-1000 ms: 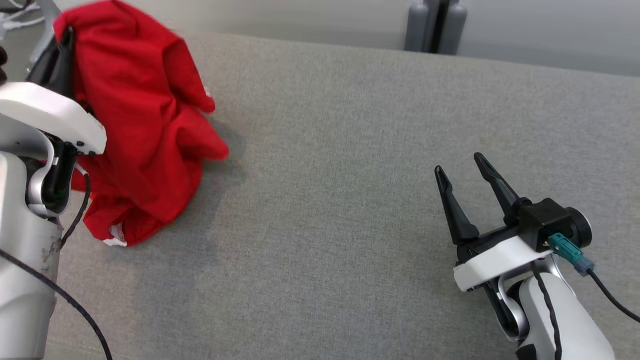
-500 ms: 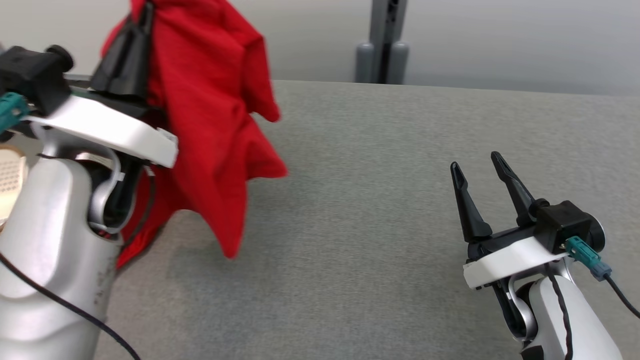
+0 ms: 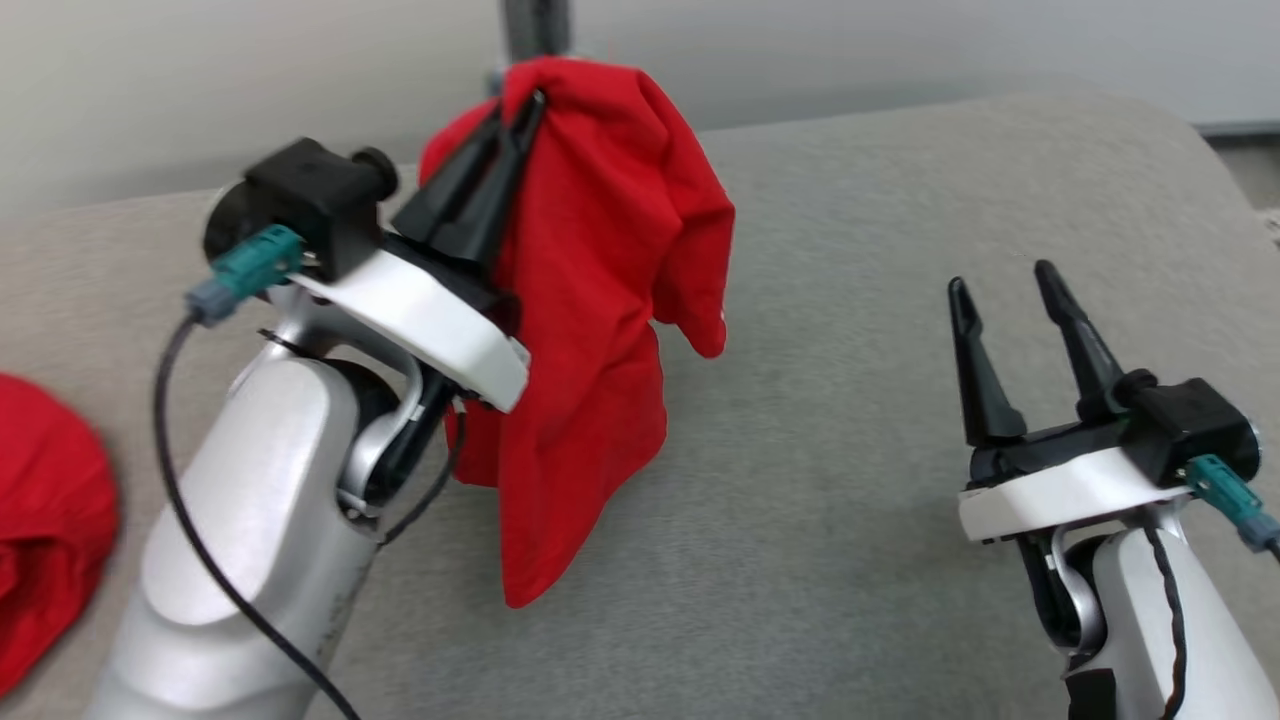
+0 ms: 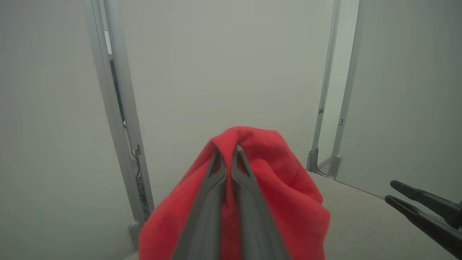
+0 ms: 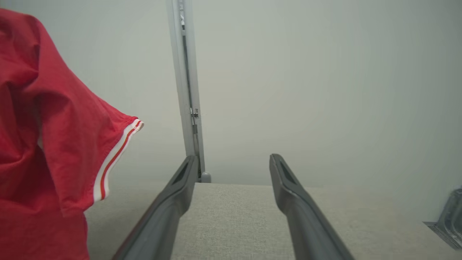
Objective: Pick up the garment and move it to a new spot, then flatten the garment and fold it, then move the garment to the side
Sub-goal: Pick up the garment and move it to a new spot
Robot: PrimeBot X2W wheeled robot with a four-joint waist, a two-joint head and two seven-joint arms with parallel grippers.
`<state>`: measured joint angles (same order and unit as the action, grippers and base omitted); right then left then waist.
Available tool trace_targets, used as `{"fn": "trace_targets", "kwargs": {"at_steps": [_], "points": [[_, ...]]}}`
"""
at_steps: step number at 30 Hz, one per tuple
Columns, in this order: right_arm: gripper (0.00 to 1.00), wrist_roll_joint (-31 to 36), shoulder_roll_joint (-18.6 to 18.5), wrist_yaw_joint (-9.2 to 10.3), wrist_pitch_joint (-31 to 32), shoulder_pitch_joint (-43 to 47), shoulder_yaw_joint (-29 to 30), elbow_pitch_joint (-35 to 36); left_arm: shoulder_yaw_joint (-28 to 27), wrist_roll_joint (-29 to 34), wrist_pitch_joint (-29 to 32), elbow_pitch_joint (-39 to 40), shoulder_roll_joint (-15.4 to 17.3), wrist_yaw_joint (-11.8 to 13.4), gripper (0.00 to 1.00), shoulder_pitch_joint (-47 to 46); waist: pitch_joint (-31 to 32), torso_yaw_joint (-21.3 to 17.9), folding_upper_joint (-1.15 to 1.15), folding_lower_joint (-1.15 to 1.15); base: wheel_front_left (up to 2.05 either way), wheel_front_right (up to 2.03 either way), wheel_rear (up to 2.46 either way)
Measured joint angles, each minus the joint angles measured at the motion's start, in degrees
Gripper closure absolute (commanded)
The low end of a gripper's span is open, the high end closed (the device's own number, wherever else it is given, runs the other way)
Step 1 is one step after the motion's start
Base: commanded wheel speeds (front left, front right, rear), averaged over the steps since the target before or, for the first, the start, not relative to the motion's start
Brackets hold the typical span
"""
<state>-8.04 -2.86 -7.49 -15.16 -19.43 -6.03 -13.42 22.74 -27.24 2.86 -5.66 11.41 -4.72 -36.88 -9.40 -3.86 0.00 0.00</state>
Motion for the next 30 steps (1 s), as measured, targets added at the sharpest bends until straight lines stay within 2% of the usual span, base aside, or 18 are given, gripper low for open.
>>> {"fn": "trace_targets", "kwargs": {"at_steps": [7,18,19,20,24,30], "points": [[0.0,-1.94,-0.01,0.0,0.0,-0.05,2.09,1.91,4.1,2.85,-0.93,-5.47,-2.21,-0.01,1.0,-1.52,-3.46,-7.88,0.0,0.0,0.0,0.0,0.0],[0.0,-5.86,0.01,0.0,0.0,-0.22,2.19,3.24,9.44,7.5,-4.92,-22.63,-3.8,-0.27,1.0,-3.57,-9.54,-17.81,0.0,0.0,0.0,0.0,0.0],[0.0,-5.9,0.02,0.0,0.0,-0.21,2.16,3.27,9.85,7.7,-5.21,-23.97,-4.02,-0.27,0.47,-3.57,-9.93,-18.31,0.0,0.0,0.0,0.0,0.0],[0.0,-6.04,0.05,0.0,0.0,-0.21,2.15,3.27,10.15,8.09,-5.87,-25.03,-4.11,-0.26,0.0,-3.58,-10.22,-18.7,0.0,0.0,0.0,0.0,0.0],[0.0,-6.08,0.05,0.0,0.0,-0.18,2.87,3.28,9.94,7.95,-8.68,-28.14,-4.95,0.23,0.0,-4.58,-10.47,-18.57,0.0,0.0,0.0,0.0,0.0],[0.0,-4.37,0.09,0.0,0.0,0.04,3.58,3.05,8.18,6.01,-14.1,-28.56,-6.09,0.49,0.0,-5.11,-8.8,-15.07,0.0,0.0,0.0,0.0,0.0]]}}
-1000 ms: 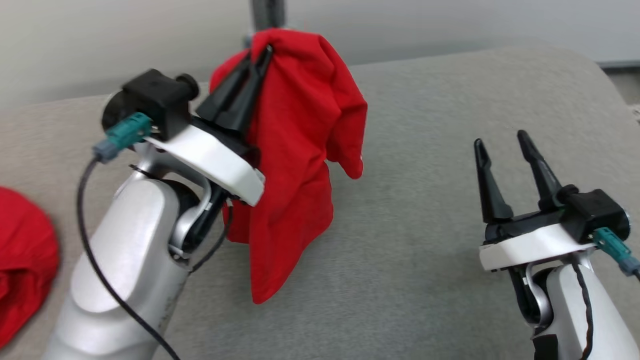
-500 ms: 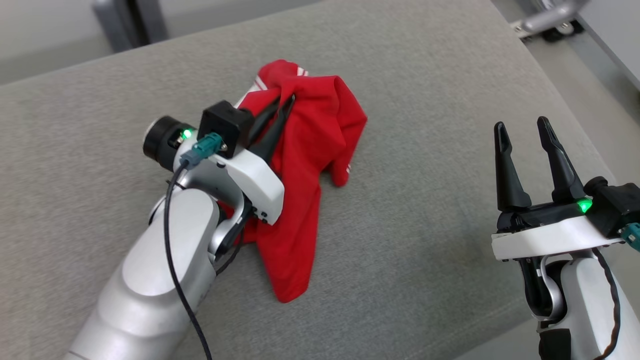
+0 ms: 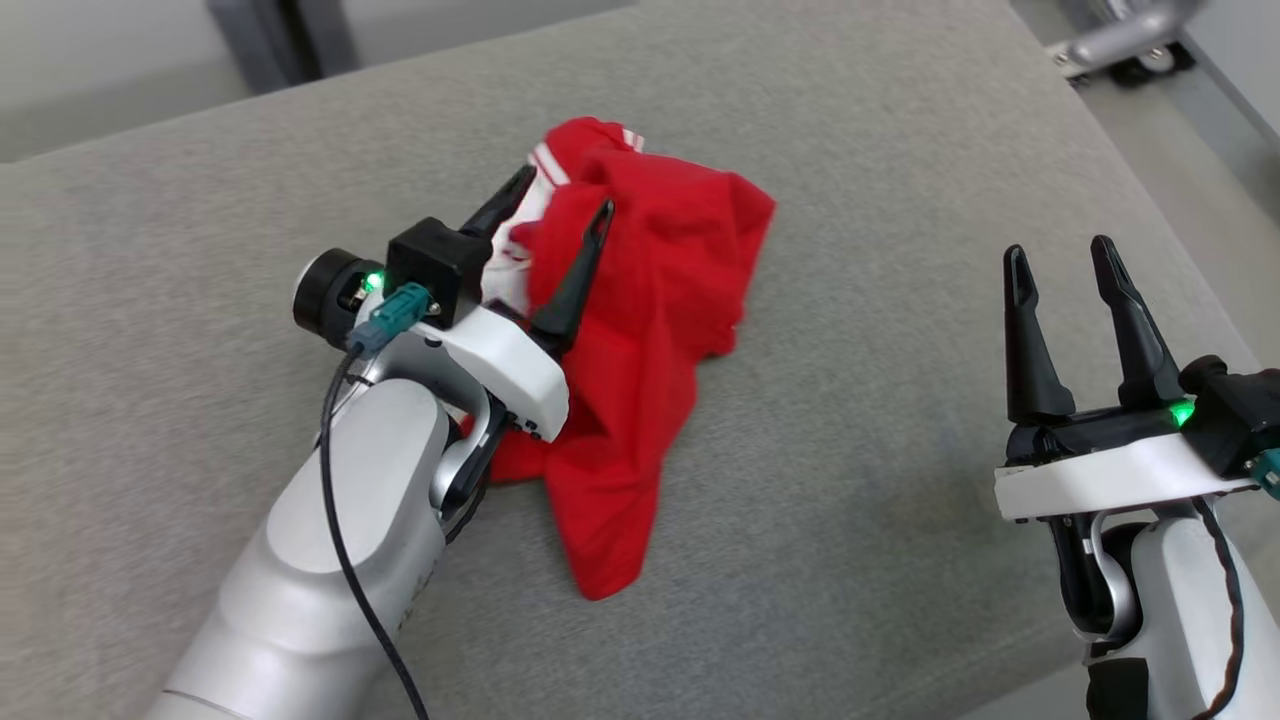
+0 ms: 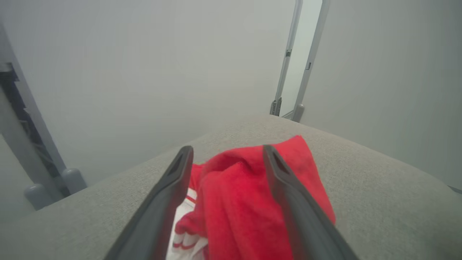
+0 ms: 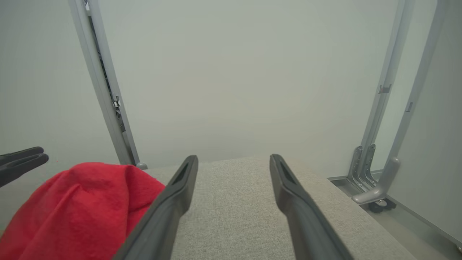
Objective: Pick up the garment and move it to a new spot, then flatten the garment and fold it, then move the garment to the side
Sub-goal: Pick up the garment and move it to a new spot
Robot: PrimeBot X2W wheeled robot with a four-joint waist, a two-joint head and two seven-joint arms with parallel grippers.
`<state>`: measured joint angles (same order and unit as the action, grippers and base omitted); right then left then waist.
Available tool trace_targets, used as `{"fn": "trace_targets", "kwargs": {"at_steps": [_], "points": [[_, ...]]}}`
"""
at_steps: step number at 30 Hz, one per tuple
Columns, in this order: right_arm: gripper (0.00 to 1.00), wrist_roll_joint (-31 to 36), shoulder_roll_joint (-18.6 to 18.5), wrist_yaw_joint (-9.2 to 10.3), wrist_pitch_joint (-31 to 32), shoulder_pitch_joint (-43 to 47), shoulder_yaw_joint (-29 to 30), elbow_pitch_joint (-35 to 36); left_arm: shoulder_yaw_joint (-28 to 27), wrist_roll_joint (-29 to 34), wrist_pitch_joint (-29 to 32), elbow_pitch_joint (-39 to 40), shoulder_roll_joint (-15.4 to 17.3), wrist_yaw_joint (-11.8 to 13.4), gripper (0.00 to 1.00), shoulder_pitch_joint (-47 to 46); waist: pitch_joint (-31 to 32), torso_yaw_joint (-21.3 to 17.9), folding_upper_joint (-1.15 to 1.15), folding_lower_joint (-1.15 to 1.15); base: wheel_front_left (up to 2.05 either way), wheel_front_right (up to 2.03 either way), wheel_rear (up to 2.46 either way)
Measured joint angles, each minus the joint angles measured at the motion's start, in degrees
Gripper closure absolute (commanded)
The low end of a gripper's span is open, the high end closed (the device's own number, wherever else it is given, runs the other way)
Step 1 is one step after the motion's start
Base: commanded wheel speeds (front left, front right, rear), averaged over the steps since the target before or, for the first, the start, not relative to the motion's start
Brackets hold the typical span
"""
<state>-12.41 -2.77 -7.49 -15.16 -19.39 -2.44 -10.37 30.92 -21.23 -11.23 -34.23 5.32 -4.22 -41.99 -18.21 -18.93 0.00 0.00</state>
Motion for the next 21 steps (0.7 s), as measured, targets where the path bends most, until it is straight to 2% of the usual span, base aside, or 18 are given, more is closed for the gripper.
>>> {"fn": "trace_targets", "kwargs": {"at_steps": [5,7,13,21], "points": [[0.0,2.09,0.07,0.0,0.0,0.15,0.53,-0.24,-2.92,-0.92,-2.97,3.41,0.62,1.42,0.0,0.62,2.36,4.12,0.0,0.0,0.0,0.0,0.0],[0.0,3.19,0.03,0.0,0.0,0.79,0.73,-0.29,-5.26,-0.98,-3.53,6.58,1.79,3.45,0.0,3.11,4.05,6.89,0.0,0.0,0.0,0.0,0.0],[0.0,4.93,0.08,0.0,0.0,2.69,-0.15,-0.86,-10.88,-0.99,-3.67,13.91,3.85,6.1,0.0,12.38,7.74,12.45,0.0,0.0,0.0,0.0,0.0],[0.0,5.27,-0.43,0.0,0.0,4.14,-3.13,-1.11,-17.37,-0.68,-3.68,20.45,3.81,7.56,0.0,25.29,11.62,17.66,0.0,0.0,0.0,0.0,0.0]]}}
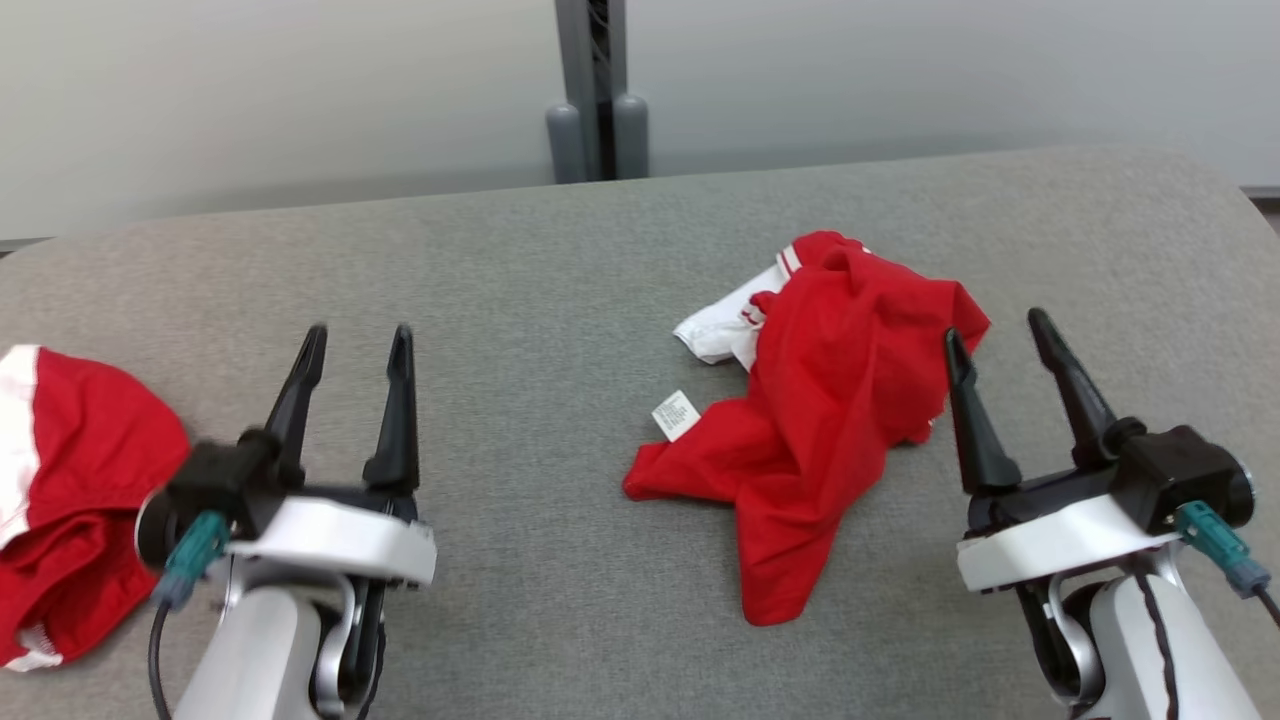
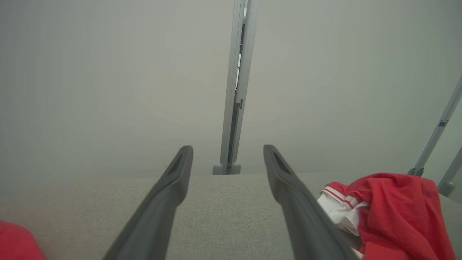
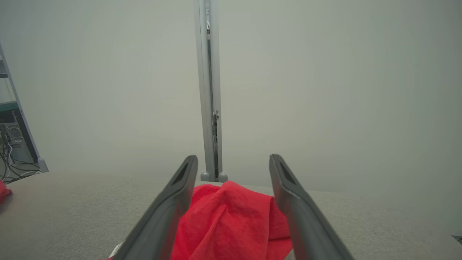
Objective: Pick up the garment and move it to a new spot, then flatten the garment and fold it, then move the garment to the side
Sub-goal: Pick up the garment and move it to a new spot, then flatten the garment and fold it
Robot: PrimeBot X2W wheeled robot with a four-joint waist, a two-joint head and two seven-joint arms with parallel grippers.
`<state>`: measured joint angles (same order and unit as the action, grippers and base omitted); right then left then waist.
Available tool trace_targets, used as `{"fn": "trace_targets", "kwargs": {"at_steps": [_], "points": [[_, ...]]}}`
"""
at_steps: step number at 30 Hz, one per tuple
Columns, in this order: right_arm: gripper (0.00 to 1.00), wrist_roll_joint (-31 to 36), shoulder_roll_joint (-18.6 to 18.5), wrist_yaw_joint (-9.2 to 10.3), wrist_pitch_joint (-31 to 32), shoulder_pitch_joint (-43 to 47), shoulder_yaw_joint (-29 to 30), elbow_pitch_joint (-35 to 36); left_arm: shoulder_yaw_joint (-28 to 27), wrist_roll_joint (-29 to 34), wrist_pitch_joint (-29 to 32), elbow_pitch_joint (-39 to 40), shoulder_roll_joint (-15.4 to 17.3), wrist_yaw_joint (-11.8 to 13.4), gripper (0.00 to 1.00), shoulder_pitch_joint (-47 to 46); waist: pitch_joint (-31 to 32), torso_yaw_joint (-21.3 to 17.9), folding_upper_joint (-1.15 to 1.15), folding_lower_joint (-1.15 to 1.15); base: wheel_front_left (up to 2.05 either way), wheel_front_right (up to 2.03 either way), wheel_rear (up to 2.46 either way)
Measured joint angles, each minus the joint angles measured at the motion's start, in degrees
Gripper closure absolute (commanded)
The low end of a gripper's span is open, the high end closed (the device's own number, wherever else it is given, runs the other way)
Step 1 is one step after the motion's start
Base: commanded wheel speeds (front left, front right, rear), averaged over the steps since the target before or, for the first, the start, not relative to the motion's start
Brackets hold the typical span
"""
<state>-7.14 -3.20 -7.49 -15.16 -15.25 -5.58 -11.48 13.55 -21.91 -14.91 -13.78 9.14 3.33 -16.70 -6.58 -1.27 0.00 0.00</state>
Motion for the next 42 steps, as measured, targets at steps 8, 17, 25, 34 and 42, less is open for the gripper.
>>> {"fn": "trace_targets", "kwargs": {"at_steps": [8,17,25,34,42], "points": [[0.0,-0.67,-0.26,0.0,0.0,1.9,-2.46,-0.57,-4.74,3.97,0.0,3.04,-3.25,-0.53,0.0,10.79,2.12,2.61,0.0,0.0,0.0,0.0,0.0],[0.0,-0.98,-0.23,0.0,0.0,2.07,-2.57,-0.52,-7.7,6.36,0.0,3.3,-5.86,-2.92,0.0,12.94,1.55,2.69,0.0,0.0,0.0,0.0,0.0],[0.0,-0.97,-0.21,0.0,0.0,1.7,-2.44,-0.71,-5.37,8.99,0.0,1.66,-6.11,-7.38,0.0,11.71,0.76,1.63,0.0,0.0,0.0,0.0,0.0],[0.0,-0.36,-0.05,0.0,0.0,0.37,-2.04,-0.99,9.8,12.23,1.85,-8.32,-3.63,-10.6,0.0,3.02,-2.64,-0.58,0.0,0.0,0.0,0.0,0.0],[0.0,-0.15,0.22,0.0,0.0,-0.94,-2.02,-0.8,21.36,7.97,5.81,-15.96,-0.54,-10.77,0.0,-7.2,-6.23,-4.43,0.0,0.0,0.0,0.0,0.0]]}}
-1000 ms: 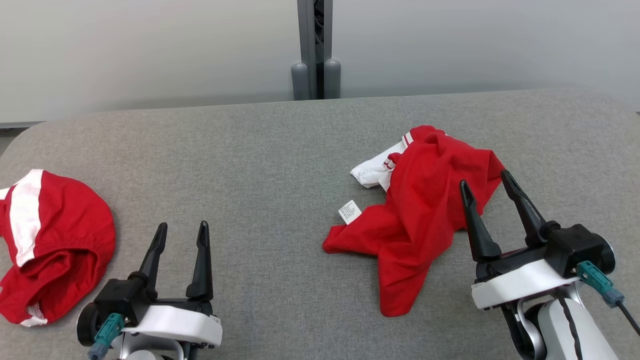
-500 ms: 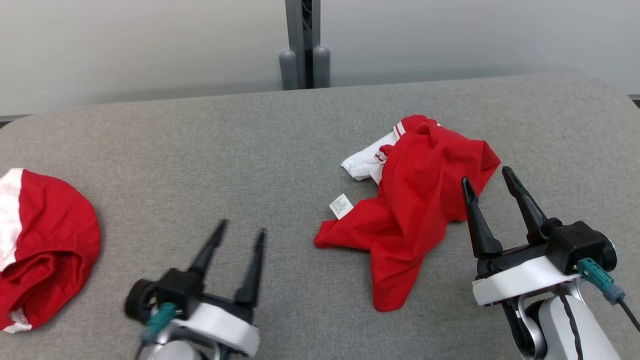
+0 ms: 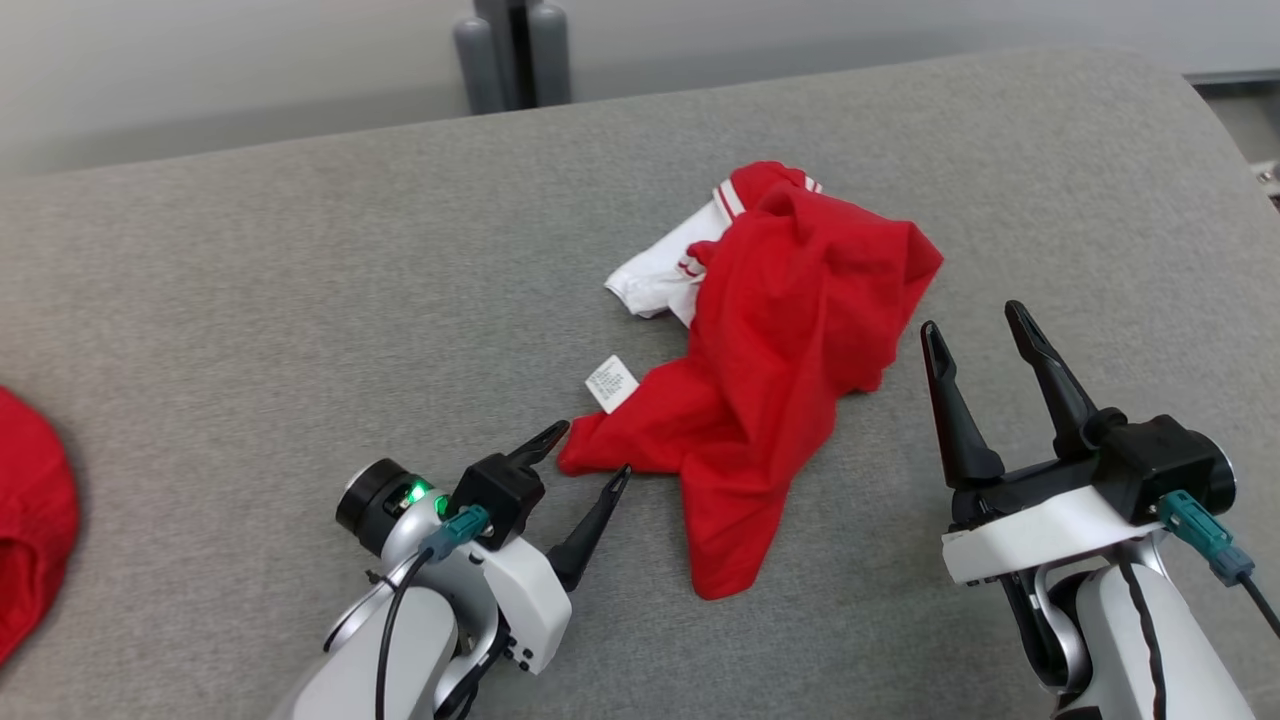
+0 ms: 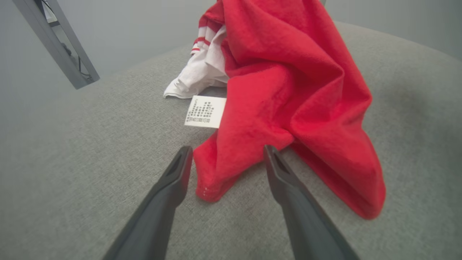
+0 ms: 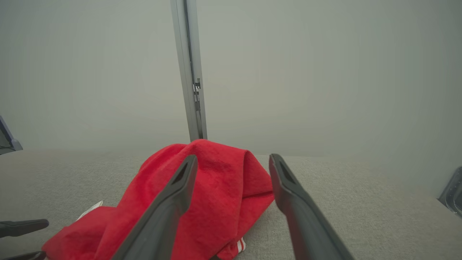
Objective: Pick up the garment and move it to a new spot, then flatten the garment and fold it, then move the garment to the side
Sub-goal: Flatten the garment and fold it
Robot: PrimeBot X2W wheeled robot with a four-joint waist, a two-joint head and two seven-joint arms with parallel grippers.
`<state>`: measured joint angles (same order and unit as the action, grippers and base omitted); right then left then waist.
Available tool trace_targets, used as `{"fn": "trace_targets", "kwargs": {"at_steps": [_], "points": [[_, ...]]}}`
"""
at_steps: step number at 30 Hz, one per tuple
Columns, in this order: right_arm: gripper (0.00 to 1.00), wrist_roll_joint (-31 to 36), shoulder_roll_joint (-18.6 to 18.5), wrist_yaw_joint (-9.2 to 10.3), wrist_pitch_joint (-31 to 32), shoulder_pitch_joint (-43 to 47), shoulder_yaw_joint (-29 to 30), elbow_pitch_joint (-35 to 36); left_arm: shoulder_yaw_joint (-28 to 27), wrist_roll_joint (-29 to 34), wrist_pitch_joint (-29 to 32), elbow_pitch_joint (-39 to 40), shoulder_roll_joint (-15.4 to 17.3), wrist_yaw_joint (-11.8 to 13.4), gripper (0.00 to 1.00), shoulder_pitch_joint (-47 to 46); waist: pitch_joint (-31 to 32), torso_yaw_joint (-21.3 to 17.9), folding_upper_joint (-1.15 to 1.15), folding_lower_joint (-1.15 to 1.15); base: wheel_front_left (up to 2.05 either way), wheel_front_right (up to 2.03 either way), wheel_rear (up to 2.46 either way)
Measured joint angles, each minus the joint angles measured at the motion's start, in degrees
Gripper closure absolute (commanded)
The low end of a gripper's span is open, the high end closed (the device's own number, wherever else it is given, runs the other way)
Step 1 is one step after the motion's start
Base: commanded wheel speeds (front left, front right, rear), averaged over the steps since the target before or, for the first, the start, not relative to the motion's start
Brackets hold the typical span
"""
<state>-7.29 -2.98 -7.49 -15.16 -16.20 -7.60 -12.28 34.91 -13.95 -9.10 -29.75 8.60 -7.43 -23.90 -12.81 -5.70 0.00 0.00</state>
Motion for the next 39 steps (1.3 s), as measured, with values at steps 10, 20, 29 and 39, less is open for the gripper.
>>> {"fn": "trace_targets", "kwargs": {"at_steps": [10,20,29,39], "points": [[0.0,-0.49,0.15,0.0,0.0,-0.57,0.6,0.43,3.75,-3.43,0.49,-8.49,1.15,-0.01,1.0,-5.83,-3.15,-4.57,0.0,0.0,0.0,0.0,0.0],[0.0,-0.76,0.23,0.0,0.0,-0.22,1.23,0.34,-1.72,-6.33,-3.89,-10.22,2.92,3.52,1.0,-8.47,-1.73,-3.22,0.0,0.0,0.0,0.0,0.0],[0.0,-0.8,0.25,0.0,0.0,-0.25,0.66,0.03,-10.87,-10.39,-5.05,-5.26,8.31,9.43,1.0,-10.78,0.0,-1.15,0.0,0.0,0.0,0.0,0.0],[0.0,-1.33,0.24,0.0,0.0,-0.94,0.82,-0.25,-14.4,-11.27,-0.86,-3.96,12.06,15.13,0.0,-11.51,-1.7,-2.1,0.0,0.0,0.0,0.0,0.0]]}}
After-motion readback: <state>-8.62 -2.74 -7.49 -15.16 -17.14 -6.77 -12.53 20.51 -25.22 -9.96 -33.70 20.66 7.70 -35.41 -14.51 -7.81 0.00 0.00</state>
